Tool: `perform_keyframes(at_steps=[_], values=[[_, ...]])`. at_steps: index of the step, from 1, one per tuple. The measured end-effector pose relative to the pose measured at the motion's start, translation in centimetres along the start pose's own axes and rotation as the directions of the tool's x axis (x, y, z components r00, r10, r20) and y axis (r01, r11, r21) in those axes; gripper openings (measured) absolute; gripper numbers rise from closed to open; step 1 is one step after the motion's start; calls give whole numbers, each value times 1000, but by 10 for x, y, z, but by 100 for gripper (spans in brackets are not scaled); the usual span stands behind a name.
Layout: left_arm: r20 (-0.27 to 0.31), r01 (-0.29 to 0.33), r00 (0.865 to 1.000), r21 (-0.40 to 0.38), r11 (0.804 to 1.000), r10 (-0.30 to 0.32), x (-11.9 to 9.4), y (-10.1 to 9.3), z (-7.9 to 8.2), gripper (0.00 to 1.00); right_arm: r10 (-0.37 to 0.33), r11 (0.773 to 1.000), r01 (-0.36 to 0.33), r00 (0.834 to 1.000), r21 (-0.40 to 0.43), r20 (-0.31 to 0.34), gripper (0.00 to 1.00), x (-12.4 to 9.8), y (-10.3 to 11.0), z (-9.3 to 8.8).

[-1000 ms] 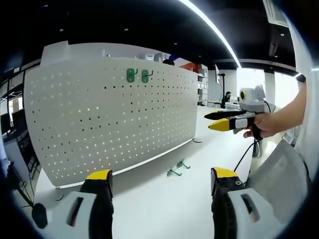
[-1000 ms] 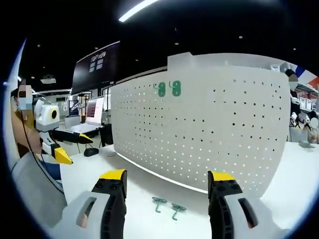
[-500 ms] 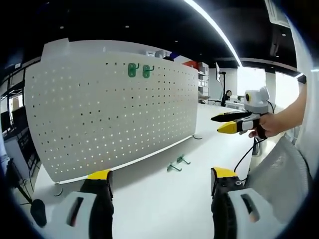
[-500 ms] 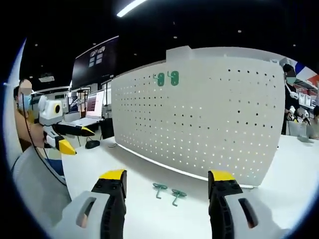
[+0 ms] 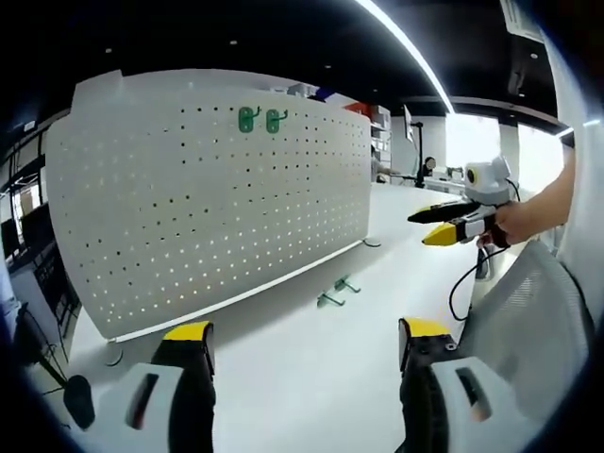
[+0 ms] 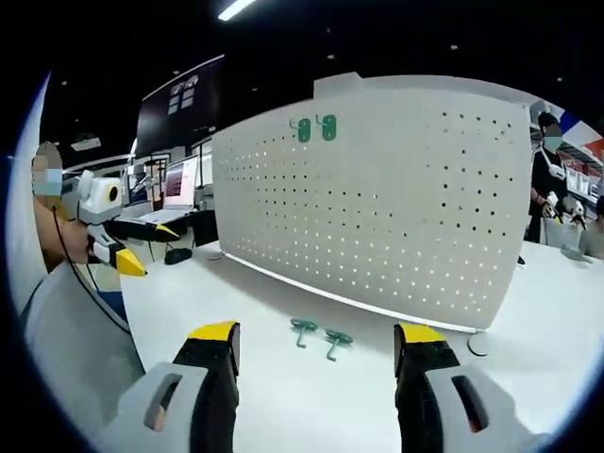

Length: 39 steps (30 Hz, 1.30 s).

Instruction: Insert the hook assembly into the mounting plate slot until the hook locks in place.

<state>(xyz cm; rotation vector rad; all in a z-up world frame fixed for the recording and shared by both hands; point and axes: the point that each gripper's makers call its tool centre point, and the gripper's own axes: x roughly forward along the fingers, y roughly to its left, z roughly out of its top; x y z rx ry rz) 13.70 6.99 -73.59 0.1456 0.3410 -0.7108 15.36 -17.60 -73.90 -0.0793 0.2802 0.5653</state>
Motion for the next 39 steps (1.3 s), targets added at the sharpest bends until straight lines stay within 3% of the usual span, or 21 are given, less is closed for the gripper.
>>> perform_keyframes(at_steps=[28, 39], values=[[-73, 44, 996, 11, 999, -44, -1, -1, -19, 82, -4, 1000, 4, 999, 11, -41, 65, -7, 6, -16], [-76, 80, 994, 45, 996, -76, 20, -7, -6, 80, -1, 1000, 2, 999, 31, -37, 65, -5, 5, -17]])
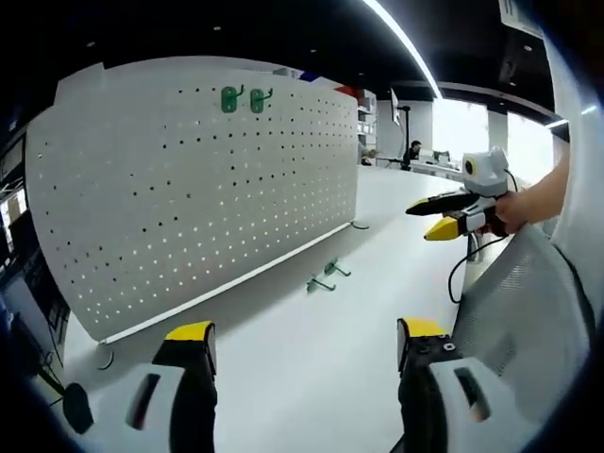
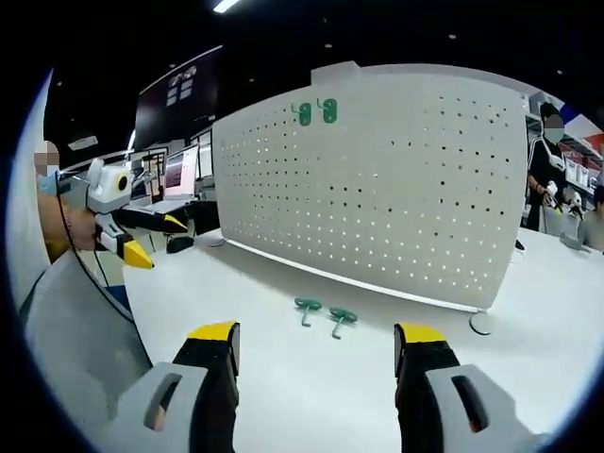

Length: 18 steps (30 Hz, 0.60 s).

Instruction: Insert the hook assembly into the mounting plate slot until the hook locks in place.

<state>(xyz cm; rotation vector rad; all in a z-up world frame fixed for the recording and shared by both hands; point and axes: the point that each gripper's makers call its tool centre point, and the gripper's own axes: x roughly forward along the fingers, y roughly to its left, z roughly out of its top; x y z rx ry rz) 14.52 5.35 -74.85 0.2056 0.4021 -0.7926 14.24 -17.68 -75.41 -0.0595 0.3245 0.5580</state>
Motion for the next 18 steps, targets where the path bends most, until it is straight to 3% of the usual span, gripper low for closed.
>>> perform_keyframes(at_steps=[6, 9, 18], values=[[-27, 55, 998, 36, 998, -54, 17, -2, 4, 81, 12, 1000, -12, 1000, -22, -9, 65, 3, 3, -1], [-47, 99, 994, 96, 990, -94, 22, -5, 7, 81, 17, 1000, -17, 1000, -22, -6, 65, 2, 6, 1], [-114, 138, 986, 144, 980, -122, 33, 7, -1, 82, 19, 1000, -19, 1000, -17, -14, 65, 3, 6, -1]])
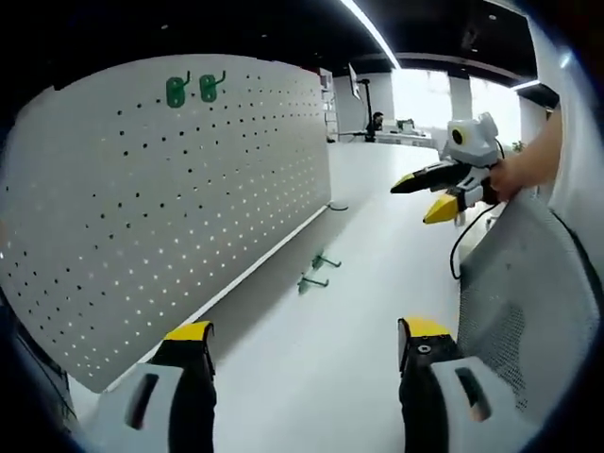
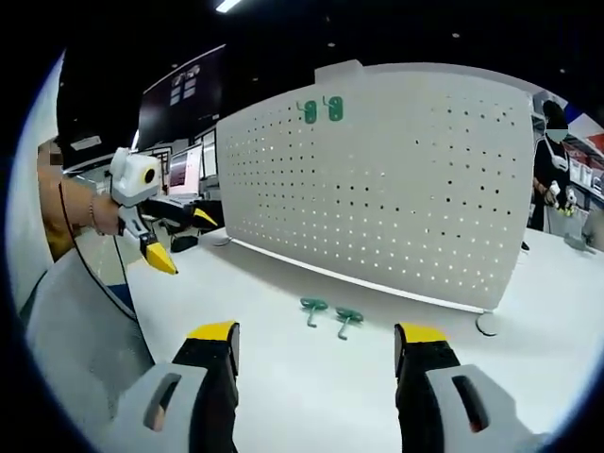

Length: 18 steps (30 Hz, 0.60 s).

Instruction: Insert the hook assembly into the mounting plate slot until the hook locks in place.

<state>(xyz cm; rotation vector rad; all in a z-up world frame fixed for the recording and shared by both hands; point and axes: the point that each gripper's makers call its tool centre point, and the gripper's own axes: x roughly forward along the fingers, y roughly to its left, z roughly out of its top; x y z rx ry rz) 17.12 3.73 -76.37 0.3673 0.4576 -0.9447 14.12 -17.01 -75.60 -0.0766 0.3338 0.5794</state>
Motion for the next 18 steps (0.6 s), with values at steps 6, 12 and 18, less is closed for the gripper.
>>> perform_keyframes(at_steps=[6, 12, 18], values=[[-57, 21, 998, 58, 998, -18, 7, 5, -10, 83, -2, 1000, 2, 1000, 7, -5, 65, 0, -1, -3], [-85, 33, 996, 90, 995, -26, 13, 13, -13, 85, -12, 1000, 12, 1000, -15, -1, 64, -1, -1, -1], [-111, 58, 993, 106, 993, -46, 19, 16, -14, 85, -14, 1000, 13, 1000, -8, -7, 64, -1, -2, -3]])
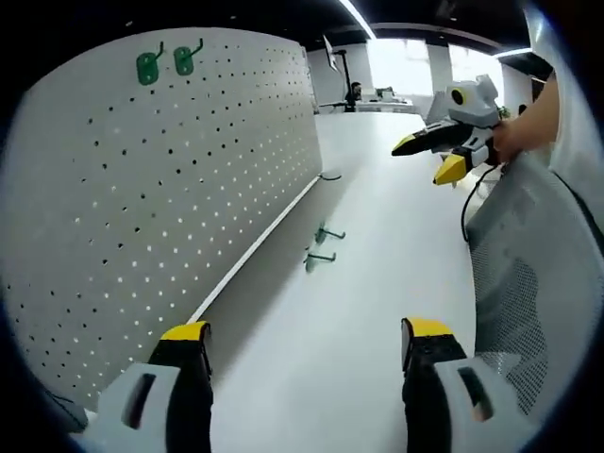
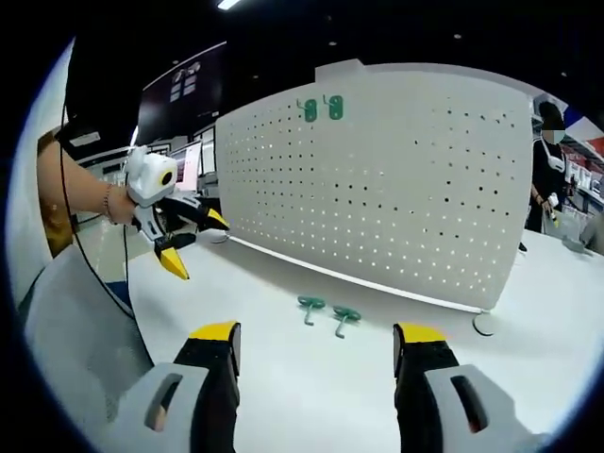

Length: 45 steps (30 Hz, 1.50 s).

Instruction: Insert the hook assembly into the mounting plate slot until the hook locks in place.

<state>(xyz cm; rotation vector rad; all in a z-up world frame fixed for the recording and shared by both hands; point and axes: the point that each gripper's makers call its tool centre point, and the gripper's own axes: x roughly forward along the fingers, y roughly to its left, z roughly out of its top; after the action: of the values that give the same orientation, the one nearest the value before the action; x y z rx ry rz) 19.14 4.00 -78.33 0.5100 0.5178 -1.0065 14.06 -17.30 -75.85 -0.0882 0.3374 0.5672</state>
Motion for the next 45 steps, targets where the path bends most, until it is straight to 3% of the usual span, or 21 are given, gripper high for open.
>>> perform_keyframes(at_steps=[18, 28, 32, 45], values=[[-64, 97, 994, 91, 991, -92, 28, -6, 5, 84, 2, 1000, -2, 1000, 18, -23, 67, 1, 0, -7], [-92, 130, 989, 120, 984, -120, 45, -2, 12, 85, -8, 1000, 9, 999, 19, -33, 66, 0, -3, -8], [-84, 130, 989, 97, 987, -122, 50, 2, 17, 84, -12, 1000, 13, 999, 19, -33, 66, -1, -3, -8], [-140, 202, 973, 147, 968, -182, 72, -5, 18, 84, -22, 1000, 23, 999, 20, -39, 66, -1, -5, -9]])
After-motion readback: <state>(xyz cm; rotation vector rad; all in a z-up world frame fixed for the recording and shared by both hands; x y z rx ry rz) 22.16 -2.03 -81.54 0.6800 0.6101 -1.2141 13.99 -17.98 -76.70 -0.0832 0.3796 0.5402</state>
